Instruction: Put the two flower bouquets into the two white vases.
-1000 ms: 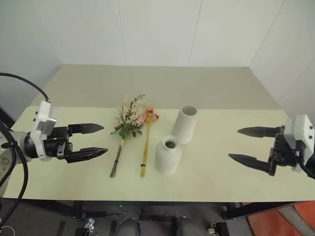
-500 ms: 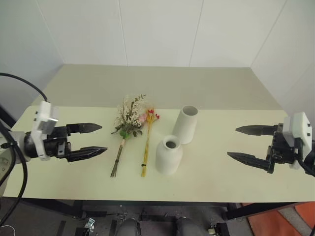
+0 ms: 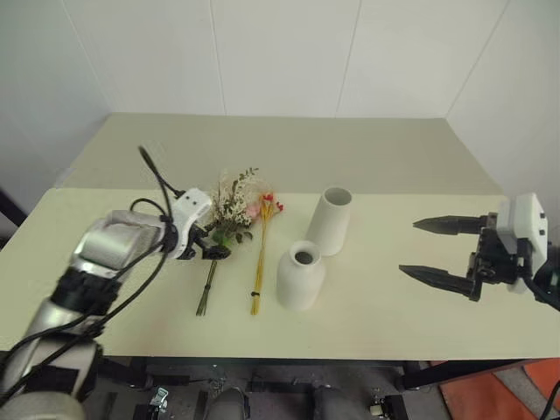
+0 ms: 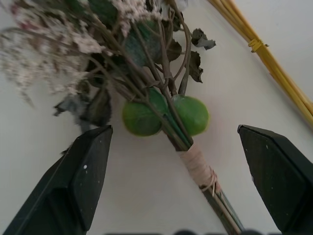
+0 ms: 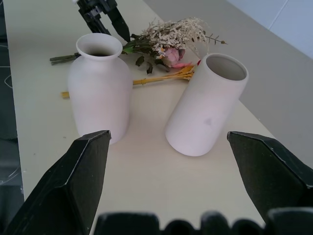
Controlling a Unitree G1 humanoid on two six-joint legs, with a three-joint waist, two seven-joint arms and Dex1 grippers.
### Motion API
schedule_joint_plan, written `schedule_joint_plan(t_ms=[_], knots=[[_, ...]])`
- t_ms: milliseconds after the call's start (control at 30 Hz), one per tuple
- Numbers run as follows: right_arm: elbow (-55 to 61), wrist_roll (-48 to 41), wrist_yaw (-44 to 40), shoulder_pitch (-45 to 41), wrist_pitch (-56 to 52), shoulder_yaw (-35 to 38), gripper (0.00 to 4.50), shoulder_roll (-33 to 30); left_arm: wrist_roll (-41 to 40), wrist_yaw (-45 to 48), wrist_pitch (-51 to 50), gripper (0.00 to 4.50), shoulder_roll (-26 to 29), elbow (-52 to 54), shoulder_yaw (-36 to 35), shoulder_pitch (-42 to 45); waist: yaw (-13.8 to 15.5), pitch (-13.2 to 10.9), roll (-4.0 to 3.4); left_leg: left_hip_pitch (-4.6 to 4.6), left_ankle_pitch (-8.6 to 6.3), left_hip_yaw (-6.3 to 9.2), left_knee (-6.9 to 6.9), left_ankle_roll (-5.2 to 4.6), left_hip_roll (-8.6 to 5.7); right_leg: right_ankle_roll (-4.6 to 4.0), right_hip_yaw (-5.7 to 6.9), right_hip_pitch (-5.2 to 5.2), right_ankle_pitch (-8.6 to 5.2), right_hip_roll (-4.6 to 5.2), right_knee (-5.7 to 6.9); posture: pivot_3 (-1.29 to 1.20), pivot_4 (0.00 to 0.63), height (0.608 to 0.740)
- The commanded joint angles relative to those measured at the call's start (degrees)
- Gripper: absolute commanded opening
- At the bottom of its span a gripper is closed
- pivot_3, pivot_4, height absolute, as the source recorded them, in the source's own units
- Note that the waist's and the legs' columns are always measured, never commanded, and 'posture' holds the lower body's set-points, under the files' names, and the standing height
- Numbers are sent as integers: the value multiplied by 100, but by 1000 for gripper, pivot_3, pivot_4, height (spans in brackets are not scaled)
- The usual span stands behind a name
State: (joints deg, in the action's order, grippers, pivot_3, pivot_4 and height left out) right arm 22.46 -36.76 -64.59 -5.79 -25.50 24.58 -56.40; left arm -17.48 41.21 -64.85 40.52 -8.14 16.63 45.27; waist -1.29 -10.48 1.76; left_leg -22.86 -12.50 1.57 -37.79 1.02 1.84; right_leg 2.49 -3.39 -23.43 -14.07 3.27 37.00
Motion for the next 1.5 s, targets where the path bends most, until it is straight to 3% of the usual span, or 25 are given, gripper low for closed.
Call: schedule_joint_plan(t_ms=[33,300,433,600,700,767,900,1067,1267,1500], knots=[[184,-53,63,-8,83,192,4500,-28,298,-284,-150,3918,-177,-306,25,233,16,0,-1,1,0,0,0,0,0,-8,0,1,4,0,3,0,150,740],[282,-95,111,155,51,314,4500,-31,521,-564,14,1475,-222,-411,-367,324,23,0,0,3,0,0,0,0,-1,3,-1,2,-2,1,4,0,150,740],[300,-120,127,194,49,319,4500,-22,608,-1004,482,163,-228,-234,-994,237,24,0,0,3,0,0,-1,0,-1,2,-1,2,0,2,4,0,150,740],[308,-133,144,193,33,263,4500,-23,254,-975,2003,134,-340,76,-2083,-3,35,-1,1,-1,0,0,0,0,-1,-30,0,-1,19,4,2,0,150,740],[324,-120,184,165,27,195,4500,-8,-201,-705,2638,134,-678,210,-2539,80,75,0,1,-1,0,0,-2,0,-4,-30,-1,0,22,6,1,0,150,740],[334,-81,251,146,29,142,4500,11,-713,-710,2739,134,-1196,250,-2853,367,121,0,1,-1,1,0,-5,1,-5,-29,2,4,23,8,1,0,150,740],[322,-42,367,123,42,139,4500,21,-1148,-438,3103,134,-2022,123,-2824,808,186,-2,6,-11,1,1,-15,1,-11,-15,4,8,33,11,-11,0,150,740],[385,-74,421,170,43,191,4500,18,-1441,68,3667,134,-2841,-864,-2752,1713,154,-3,8,-12,0,0,-15,0,-14,-15,-1,8,35,11,-19,0,150,740],[646,-115,575,456,-3,433,4500,128,-1582,748,4243,134,-3412,-1874,-2730,2417,68,-4,9,-12,0,0,-14,0,-16,-11,-2,11,34,10,-24,0,150,740],[938,-192,762,775,-65,655,4500,240,-1252,827,4995,134,-3893,-3104,-2667,2937,36,-5,11,-9,0,0,-13,0,-17,-7,-4,12,34,10,-24,0,150,740]])
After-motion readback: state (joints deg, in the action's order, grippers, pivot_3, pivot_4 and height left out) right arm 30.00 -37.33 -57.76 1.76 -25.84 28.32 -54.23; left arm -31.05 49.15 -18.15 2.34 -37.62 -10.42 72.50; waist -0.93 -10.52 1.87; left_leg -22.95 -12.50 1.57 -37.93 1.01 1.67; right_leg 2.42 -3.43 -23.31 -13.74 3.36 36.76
